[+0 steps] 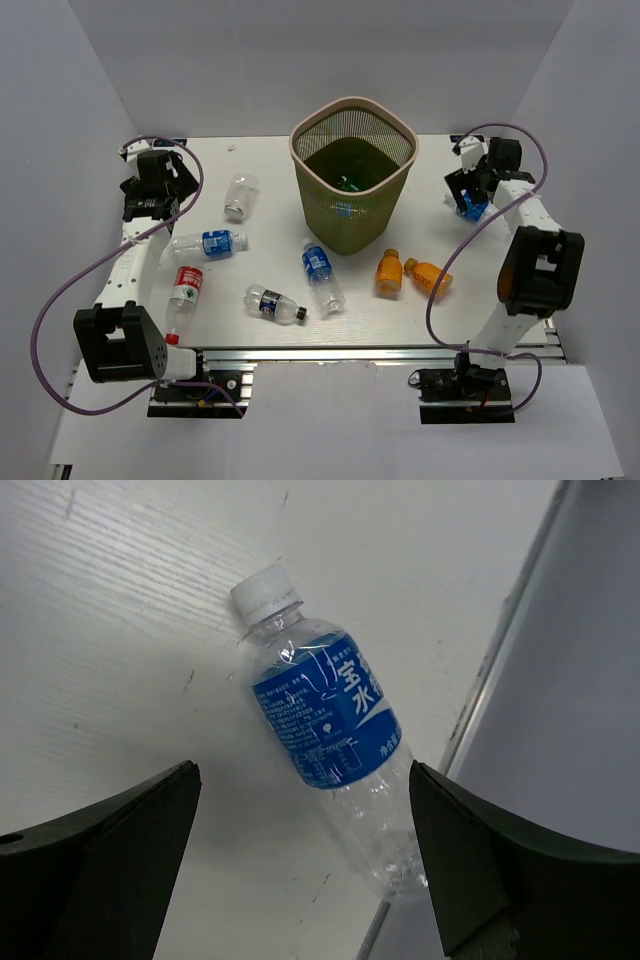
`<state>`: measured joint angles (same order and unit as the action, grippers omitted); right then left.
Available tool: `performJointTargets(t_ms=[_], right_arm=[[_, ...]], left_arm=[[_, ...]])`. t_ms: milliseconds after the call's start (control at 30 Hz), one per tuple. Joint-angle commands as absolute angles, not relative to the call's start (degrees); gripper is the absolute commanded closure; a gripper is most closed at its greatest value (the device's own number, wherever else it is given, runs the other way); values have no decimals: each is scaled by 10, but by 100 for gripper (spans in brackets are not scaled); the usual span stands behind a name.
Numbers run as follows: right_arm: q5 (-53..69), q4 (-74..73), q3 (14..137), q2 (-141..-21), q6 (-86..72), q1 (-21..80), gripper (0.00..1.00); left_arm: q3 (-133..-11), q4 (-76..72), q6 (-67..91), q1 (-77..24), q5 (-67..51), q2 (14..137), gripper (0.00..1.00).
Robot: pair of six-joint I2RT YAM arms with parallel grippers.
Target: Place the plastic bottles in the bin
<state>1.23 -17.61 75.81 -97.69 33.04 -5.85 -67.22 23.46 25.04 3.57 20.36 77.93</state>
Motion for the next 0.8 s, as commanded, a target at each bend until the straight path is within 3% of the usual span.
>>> performJointTargets(t_ms=[0,167,467,633,767], right_arm=[[78,-286,837,-1038,430,-82,11],[24,-273,881,-1125,411,-102,11],[66,-159,802,-1136,407,-108,11],[96,-232,844,-1145,379,-109,38],[143,-257,902,-1095,331,-108,54]], left_arm=[[-677,227,235,39,205,776,2],[-675,227,232,38,208,773,2],[-676,231,235,39,203,773,2],[-676,236,243,38,206,767,2],[-669,229,245,38,176,755,2]])
